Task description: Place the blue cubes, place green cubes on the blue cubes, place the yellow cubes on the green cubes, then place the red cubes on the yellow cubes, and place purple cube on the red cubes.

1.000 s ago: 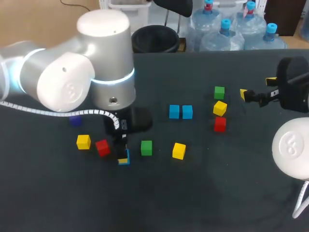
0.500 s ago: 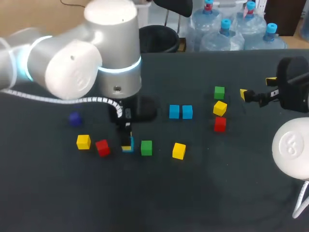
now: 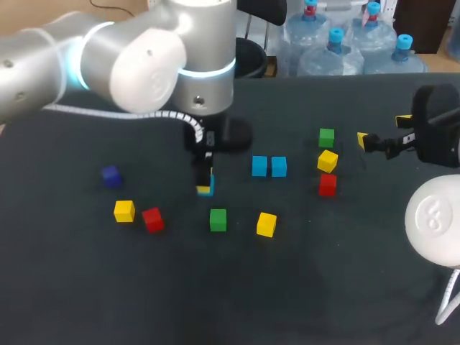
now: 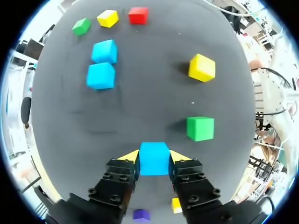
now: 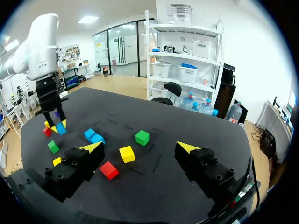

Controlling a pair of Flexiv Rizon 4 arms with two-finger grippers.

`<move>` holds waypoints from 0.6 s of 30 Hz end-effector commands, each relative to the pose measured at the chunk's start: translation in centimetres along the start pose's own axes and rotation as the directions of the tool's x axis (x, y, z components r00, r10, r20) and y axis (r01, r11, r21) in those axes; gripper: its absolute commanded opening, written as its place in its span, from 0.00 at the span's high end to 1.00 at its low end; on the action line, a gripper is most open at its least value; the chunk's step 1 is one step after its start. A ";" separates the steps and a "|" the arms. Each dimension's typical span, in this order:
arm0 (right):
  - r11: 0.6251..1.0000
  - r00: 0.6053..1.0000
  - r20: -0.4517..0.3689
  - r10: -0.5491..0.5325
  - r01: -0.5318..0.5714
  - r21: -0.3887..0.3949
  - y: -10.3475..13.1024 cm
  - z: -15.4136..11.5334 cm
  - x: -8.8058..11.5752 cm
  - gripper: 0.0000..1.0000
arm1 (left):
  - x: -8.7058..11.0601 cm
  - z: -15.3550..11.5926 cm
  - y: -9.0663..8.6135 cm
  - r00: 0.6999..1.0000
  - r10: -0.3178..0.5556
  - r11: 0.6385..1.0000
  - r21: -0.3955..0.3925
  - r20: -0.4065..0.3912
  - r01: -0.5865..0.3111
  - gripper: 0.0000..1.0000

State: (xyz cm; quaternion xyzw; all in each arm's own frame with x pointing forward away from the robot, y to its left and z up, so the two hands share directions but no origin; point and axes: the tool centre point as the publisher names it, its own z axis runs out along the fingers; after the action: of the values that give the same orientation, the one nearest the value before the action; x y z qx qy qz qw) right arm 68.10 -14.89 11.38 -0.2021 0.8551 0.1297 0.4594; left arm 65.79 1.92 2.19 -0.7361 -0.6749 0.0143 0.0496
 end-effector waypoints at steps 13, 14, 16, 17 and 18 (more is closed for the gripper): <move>1.000 1.000 0.000 0.000 0.000 -0.004 -0.1 -0.1 0.0 0.00 | -2.8 -0.2 6.0 1.000 0.025 0.998 0.061 -0.007 -0.025 1.00; 1.000 1.000 0.000 0.000 0.000 -0.004 -0.1 -0.1 0.0 0.00 | -3.0 -0.1 6.1 1.000 0.029 0.998 0.060 -0.008 -0.029 1.00; 1.000 1.000 0.000 0.000 0.000 -0.004 -0.1 -0.1 0.0 0.00 | -3.2 -0.1 6.4 0.999 0.032 0.998 0.060 -0.005 -0.032 1.00; 1.000 1.000 0.000 0.000 0.000 -0.004 -0.1 -0.1 0.0 0.00 | -3.3 0.0 6.5 0.999 0.032 0.998 0.060 -0.006 -0.032 1.00; 1.000 1.000 0.000 0.000 0.000 -0.004 -0.1 -0.1 0.0 0.00 | -3.4 0.0 6.6 0.999 0.032 0.998 0.058 -0.008 -0.031 1.00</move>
State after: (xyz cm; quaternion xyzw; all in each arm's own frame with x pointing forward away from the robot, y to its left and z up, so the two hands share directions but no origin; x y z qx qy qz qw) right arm 68.10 -14.89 11.38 -0.2021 0.8551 0.1297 0.4594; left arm 71.29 -1.49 1.55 -0.7463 -0.6636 0.0168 0.0487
